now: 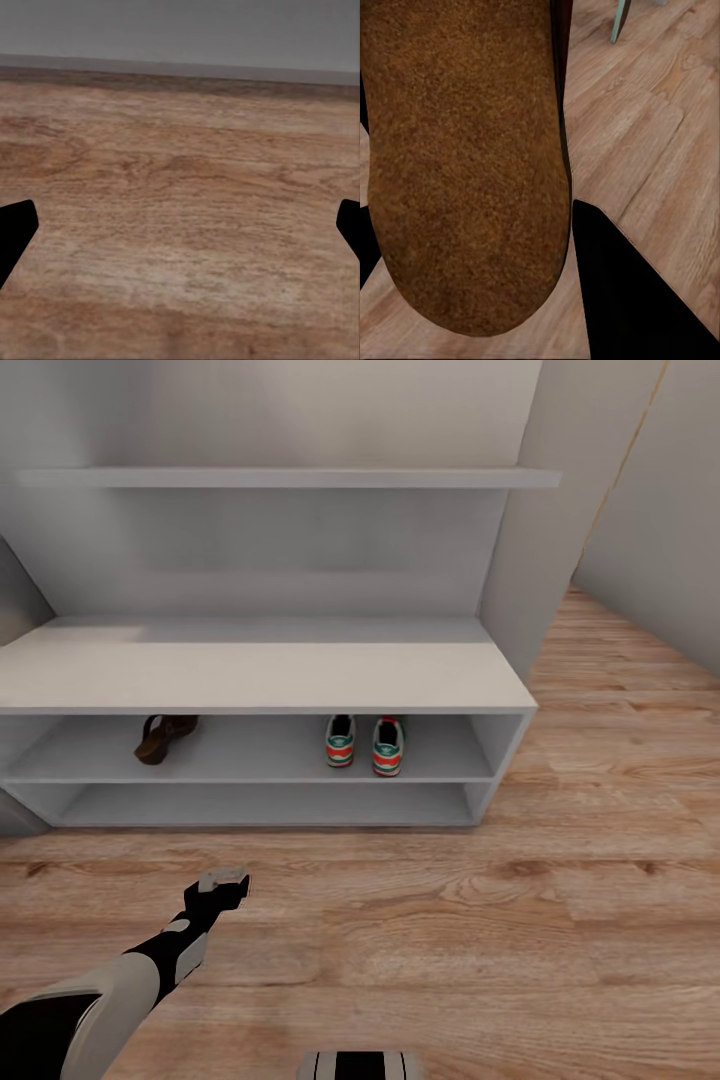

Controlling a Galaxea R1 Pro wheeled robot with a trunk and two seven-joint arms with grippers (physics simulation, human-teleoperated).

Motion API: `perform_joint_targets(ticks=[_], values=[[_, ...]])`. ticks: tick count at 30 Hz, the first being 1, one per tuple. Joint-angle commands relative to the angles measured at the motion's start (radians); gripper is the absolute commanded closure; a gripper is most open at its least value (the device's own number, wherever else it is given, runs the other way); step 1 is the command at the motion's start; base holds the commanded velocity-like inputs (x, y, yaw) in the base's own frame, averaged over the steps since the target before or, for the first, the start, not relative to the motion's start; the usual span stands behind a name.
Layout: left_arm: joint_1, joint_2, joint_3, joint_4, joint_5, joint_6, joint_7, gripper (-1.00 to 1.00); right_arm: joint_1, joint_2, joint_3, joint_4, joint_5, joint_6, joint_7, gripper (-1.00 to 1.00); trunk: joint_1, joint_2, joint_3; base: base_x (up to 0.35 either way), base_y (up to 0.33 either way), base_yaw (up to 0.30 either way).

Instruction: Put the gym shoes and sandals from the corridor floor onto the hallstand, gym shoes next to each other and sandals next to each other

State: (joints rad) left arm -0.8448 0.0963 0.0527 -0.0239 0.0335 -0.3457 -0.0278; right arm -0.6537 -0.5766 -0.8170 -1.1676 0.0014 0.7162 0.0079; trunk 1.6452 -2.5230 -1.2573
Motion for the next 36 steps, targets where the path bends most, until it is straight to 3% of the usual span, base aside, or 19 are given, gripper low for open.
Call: perform_joint_targets(ticks=[1, 36], values=[[0.0, 0.0, 0.005, 0.001, 0.003, -0.003, -0.003, -1.0, -0.001, 0.0, -0.001, -0.002, -0.003, 0.006, -0.002, 1.0, 0.0, 0.0, -0.001, -0.007, 0.329, 0.0], [0.0, -0.001, 0.005, 0.001, 0.003, -0.001, -0.003, -1.0, -0.001, 0.0, -0.001, -0.002, -0.003, 0.006, -0.002, 1.0, 0.0, 0.0, -0.001, -0.14, 0.307, 0.0]])
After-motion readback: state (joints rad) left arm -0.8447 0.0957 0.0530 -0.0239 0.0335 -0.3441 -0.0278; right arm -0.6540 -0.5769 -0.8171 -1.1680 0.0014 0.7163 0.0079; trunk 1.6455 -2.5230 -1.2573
